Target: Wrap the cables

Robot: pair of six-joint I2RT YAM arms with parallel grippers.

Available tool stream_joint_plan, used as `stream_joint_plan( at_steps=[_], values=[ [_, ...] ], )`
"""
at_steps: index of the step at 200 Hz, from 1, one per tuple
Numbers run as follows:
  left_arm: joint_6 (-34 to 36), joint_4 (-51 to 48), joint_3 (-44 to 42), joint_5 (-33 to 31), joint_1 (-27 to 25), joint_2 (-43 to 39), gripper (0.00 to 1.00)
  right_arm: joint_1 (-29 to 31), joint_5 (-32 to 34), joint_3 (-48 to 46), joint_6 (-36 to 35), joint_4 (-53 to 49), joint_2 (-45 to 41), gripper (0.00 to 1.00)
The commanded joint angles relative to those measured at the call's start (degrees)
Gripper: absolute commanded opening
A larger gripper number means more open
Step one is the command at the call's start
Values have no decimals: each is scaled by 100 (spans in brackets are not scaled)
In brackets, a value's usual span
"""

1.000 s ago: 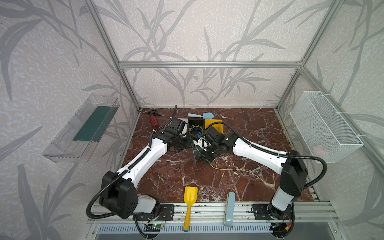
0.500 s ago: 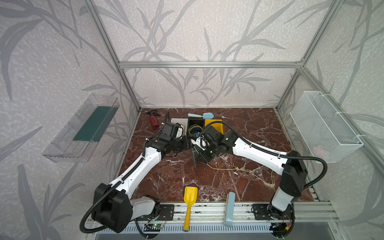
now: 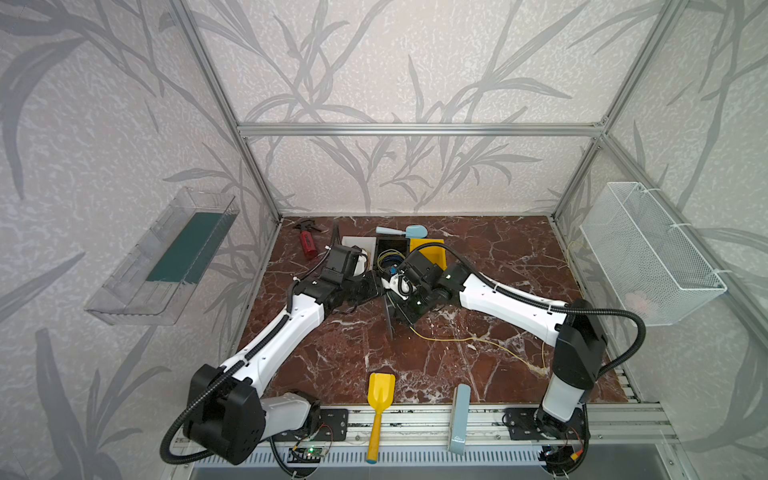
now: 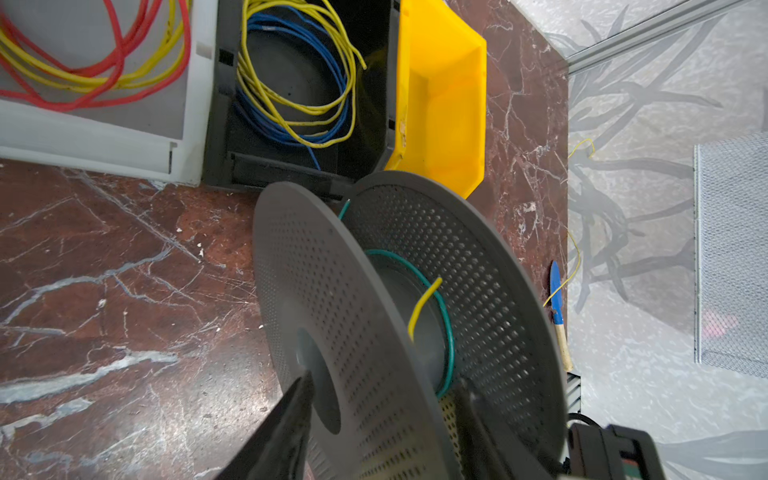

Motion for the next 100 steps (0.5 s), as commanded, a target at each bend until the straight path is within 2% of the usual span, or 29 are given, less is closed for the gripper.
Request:
stream_joint_plan(
  at_steps=[1, 38, 47, 69, 100],
  values=[
    [176, -233, 96, 32, -192, 147, 49, 58, -25, 342, -5, 340, 27, 0],
    [202, -384, 238, -133, -335, 154, 48, 53, 109, 565, -17, 277, 121, 0],
    [203, -382, 253, -115, -356, 134, 51, 53, 110, 617, -12, 266, 147, 0],
    [185, -227, 192, 5, -369, 10, 55, 54, 45, 625, 38, 314, 137, 0],
    [202, -234, 120, 65, -372, -41, 55, 60, -148, 571, 126, 451, 121, 0]
  ],
)
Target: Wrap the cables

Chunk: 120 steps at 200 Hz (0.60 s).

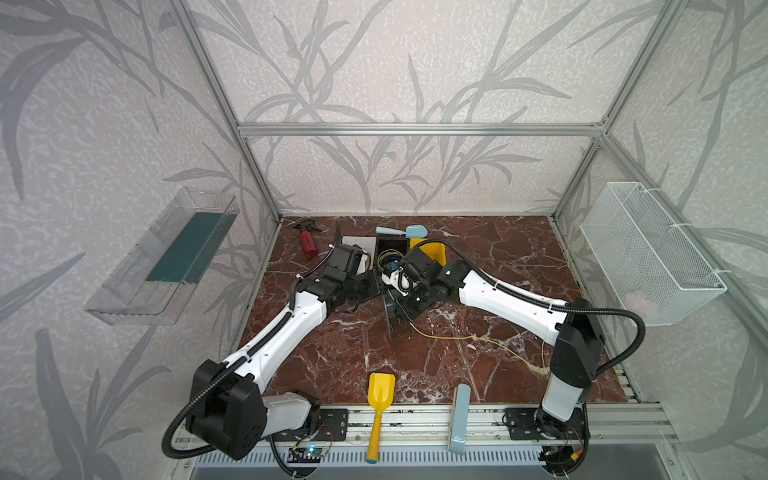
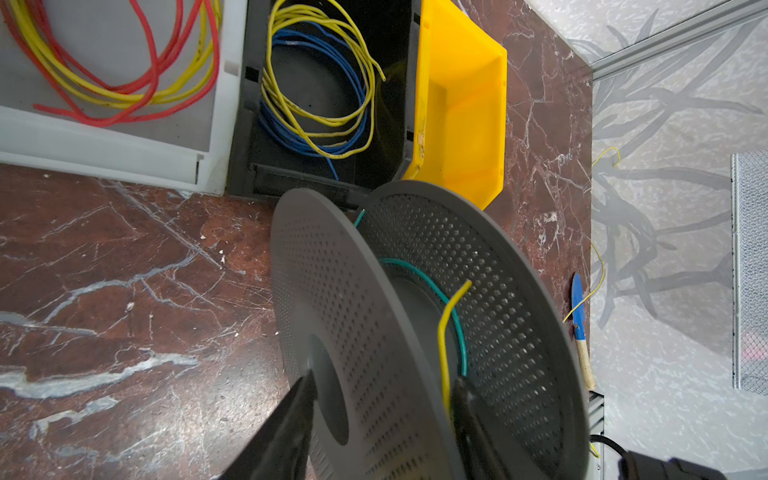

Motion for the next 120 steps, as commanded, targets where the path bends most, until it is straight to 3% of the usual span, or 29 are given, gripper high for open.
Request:
stream_joint_plan(
  at_steps=[1, 88, 120],
  values=[
    [207, -126, -6, 464, -277, -96, 55, 72, -313, 249, -22, 739, 54, 0],
    [89, 175, -401, 389, -422, -416, 63, 82, -230, 635, 80, 640, 356, 0],
    [-2, 477, -641, 337, -404, -910, 73, 82, -64, 478, 145, 690, 213, 0]
  ],
)
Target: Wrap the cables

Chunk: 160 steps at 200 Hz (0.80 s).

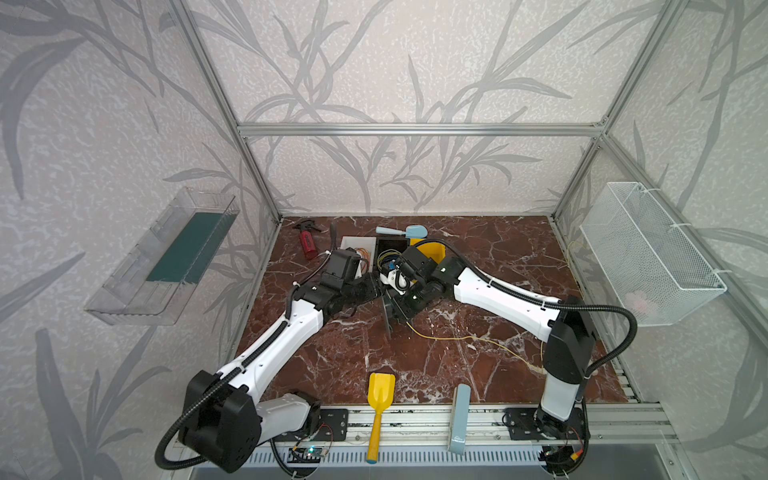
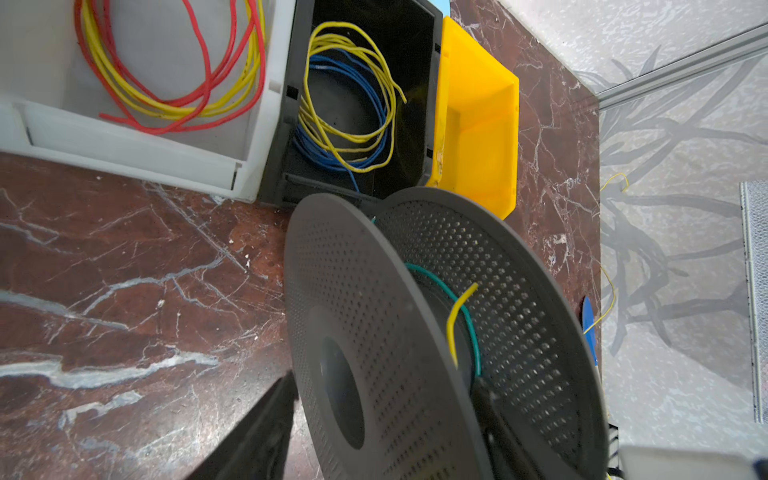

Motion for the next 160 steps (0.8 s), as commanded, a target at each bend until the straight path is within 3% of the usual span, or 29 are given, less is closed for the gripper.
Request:
stream_joint_plan(
  at_steps=[1, 60, 160],
  values=[
    [237, 186, -170, 787, -354, -463, 73, 66, 67, 135, -31, 946, -51, 0],
    [166, 832, -540, 1236, -317, -976, 74, 66, 286, -61, 34, 1222, -132, 0],
    [342, 140, -184, 782, -436, -64, 56, 46, 441, 131, -146, 1439, -166, 0]
  ],
)
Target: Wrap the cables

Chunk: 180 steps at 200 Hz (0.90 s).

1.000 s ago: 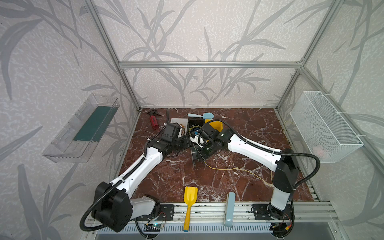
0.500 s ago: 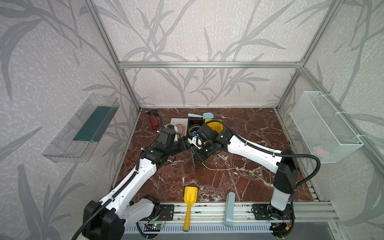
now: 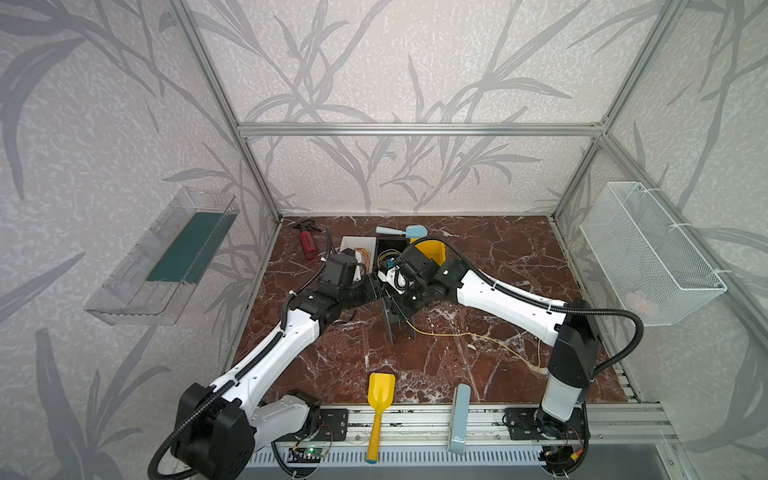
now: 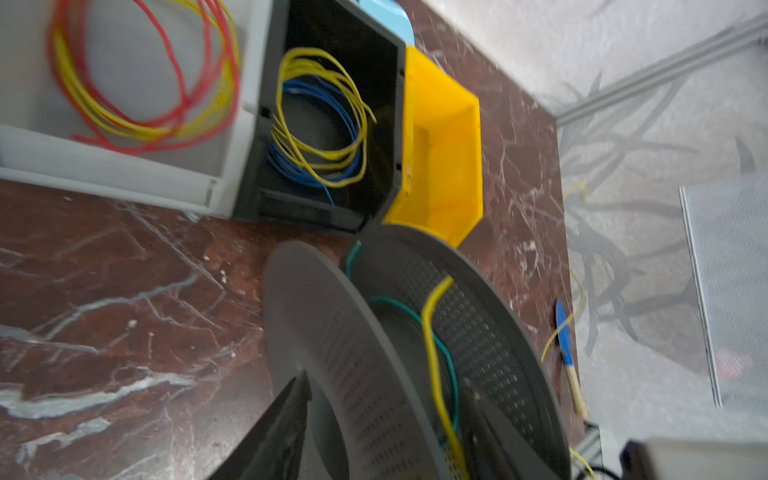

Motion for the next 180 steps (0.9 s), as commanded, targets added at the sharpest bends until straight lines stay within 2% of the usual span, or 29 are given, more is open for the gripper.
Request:
stream_joint_plan(
  at_steps=[1, 36, 72, 105, 163, 180],
  values=[
    [353, -383, 107, 590, -331, 126, 56, -5, 35, 223, -52, 1059, 18, 0],
    [332, -247, 109, 560, -336, 174, 56, -4, -139, 295, -74, 997, 123, 0],
    [308, -401, 153, 236, -327, 187, 55, -10, -204, 245, -115, 915, 160, 0],
    [368, -898, 458, -302, -324, 396, 40, -4, -314, 233, -150, 908, 141, 0],
    [397, -1164, 670, -495, -331, 555, 16, -6, -461, 270, -138, 956, 198, 0],
    [412, -1239, 723, -521, -333, 559, 7, -7, -516, 301, -147, 967, 209, 4]
  ],
)
